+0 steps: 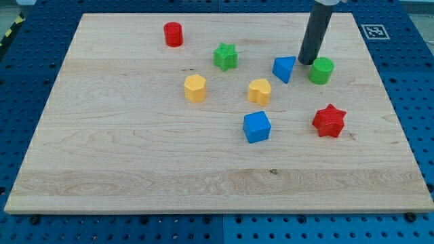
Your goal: Move the green circle right to the heart
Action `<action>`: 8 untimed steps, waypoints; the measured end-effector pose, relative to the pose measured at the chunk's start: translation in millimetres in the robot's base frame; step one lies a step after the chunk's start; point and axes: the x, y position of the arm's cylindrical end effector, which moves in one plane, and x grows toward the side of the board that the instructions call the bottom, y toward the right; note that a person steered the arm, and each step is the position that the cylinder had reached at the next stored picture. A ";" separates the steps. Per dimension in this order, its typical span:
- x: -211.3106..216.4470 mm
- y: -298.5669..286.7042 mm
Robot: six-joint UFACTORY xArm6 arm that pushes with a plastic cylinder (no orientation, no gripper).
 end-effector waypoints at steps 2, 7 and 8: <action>6.9 3.0; 19.7 62.8; 21.1 65.0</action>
